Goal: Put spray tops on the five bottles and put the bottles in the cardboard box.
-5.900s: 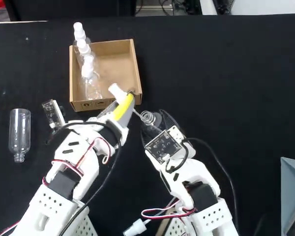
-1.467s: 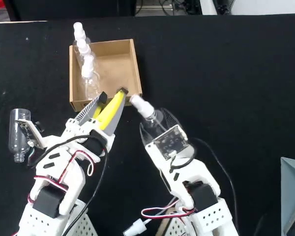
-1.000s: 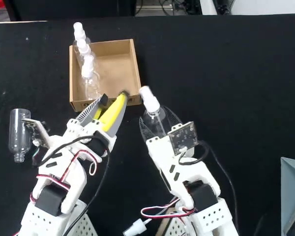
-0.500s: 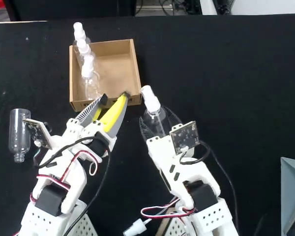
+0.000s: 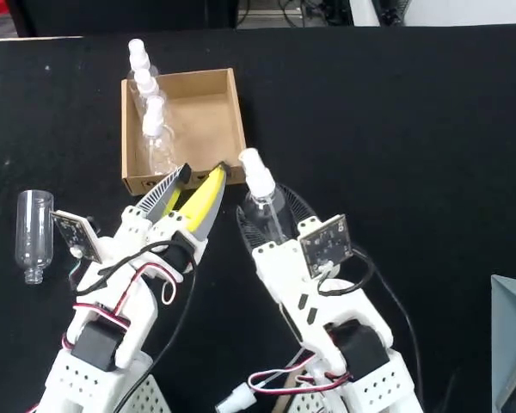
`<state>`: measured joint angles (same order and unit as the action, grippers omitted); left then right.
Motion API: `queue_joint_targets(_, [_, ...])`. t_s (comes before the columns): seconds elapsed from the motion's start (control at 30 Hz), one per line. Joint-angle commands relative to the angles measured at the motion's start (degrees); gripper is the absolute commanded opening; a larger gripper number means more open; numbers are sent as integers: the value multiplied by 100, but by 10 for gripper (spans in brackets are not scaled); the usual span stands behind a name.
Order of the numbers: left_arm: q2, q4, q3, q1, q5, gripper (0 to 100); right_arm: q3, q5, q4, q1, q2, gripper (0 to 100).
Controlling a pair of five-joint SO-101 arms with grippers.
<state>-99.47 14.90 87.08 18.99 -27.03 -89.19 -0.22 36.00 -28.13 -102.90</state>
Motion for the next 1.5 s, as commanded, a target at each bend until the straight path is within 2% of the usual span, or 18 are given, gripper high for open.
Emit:
queue_joint_targets(0.0, [-53, -141, -84, -4, 62, 198, 462, 9, 26, -97, -673, 117])
queue_joint_targets(0.2, [-44, -132, -75, 171, 88, 198, 462, 35, 299, -545, -673, 117])
queue_joint_targets(0.27, [-44, -123, -66, 321, 290, 198, 462, 229, 396, -624, -673, 117])
queue_joint_targets(0.47, [-44, -114, 22, 558, 431, 198, 409, 413, 431, -589, -673, 117])
queue_joint_targets(0.6, [-70, 185, -31, 699, 457, 198, 453, 413, 642, -589, -673, 117])
queue_joint_targets(0.77, [-79, 237, 13, 901, 782, 198, 426, 413, 686, -580, -673, 117])
queue_joint_targets(1.07, [-53, 246, 22, 971, 782, 198, 409, 413, 712, -545, -673, 117])
queue_joint_targets(1.3, [-53, 246, 22, 980, 756, 198, 409, 378, 695, -141, -673, 117])
queue_joint_targets(1.47, [-62, 431, 40, 1305, 782, 198, 400, 369, 695, -141, -673, 117])
